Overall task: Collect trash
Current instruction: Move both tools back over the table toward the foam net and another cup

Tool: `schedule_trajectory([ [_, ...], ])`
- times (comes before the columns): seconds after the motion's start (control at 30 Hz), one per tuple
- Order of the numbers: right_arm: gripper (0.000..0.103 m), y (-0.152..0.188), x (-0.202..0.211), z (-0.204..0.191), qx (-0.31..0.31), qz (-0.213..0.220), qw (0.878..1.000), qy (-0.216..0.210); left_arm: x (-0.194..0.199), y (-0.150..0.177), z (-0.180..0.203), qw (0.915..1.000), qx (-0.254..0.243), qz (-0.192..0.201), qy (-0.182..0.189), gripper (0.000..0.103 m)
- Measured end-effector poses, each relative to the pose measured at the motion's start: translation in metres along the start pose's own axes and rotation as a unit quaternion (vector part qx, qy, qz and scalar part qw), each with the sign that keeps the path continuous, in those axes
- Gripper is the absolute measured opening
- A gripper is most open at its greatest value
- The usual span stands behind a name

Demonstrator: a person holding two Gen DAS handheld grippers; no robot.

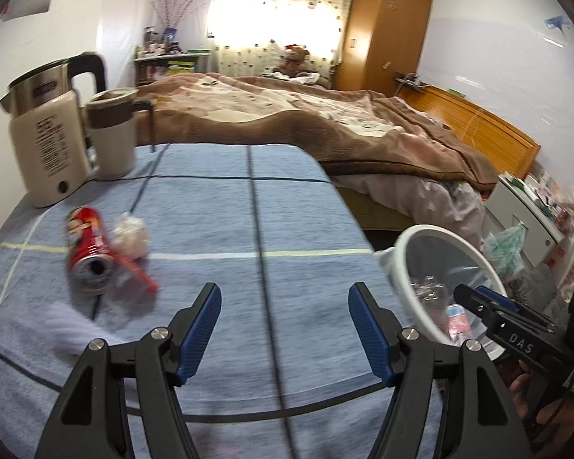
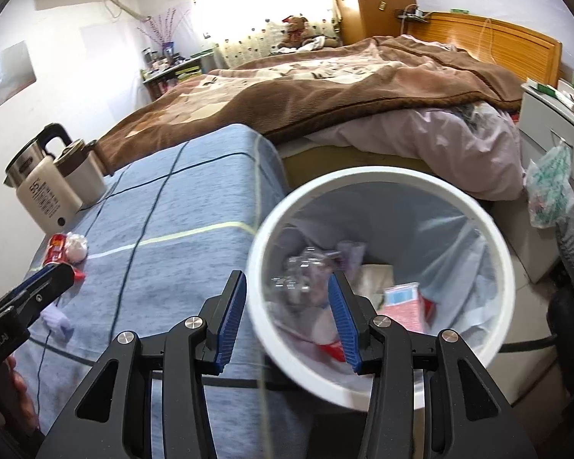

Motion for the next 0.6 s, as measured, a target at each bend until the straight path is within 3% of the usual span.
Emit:
schedule_trajectory([
  [0.33, 0.046, 0.005, -0.019, -0.064, 0.05, -0.015, 0.998, -0.041, 0.02, 0.01, -0.086, 0.9959, 0.046, 0.0, -0.077, 0.074],
  [0.47, 0.046, 0.006, -0.021, -0.085, 0.069, -0.017, 0.996, -0.053, 0.022, 0.025, -0.113, 0.9903, 0.08, -0.024, -0.111, 0.076],
  [0.6, 0.046, 0.007, -0.021, -0.104, 0.083, -0.016, 0.995, -0.061, 0.015, 0.034, -0.131, 0.9854, 0.118, -0.048, -0.112, 0.077],
])
Point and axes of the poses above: each gripper's, at about its wrist camera, not at the fingertips, and x roughly against the way its jaws point, z to its right, y to its underside, the point moved 3 cm from there along -x, roughly the way its jaws point, and after that the axes turned 6 degrees about x, right-handed, at the moved point
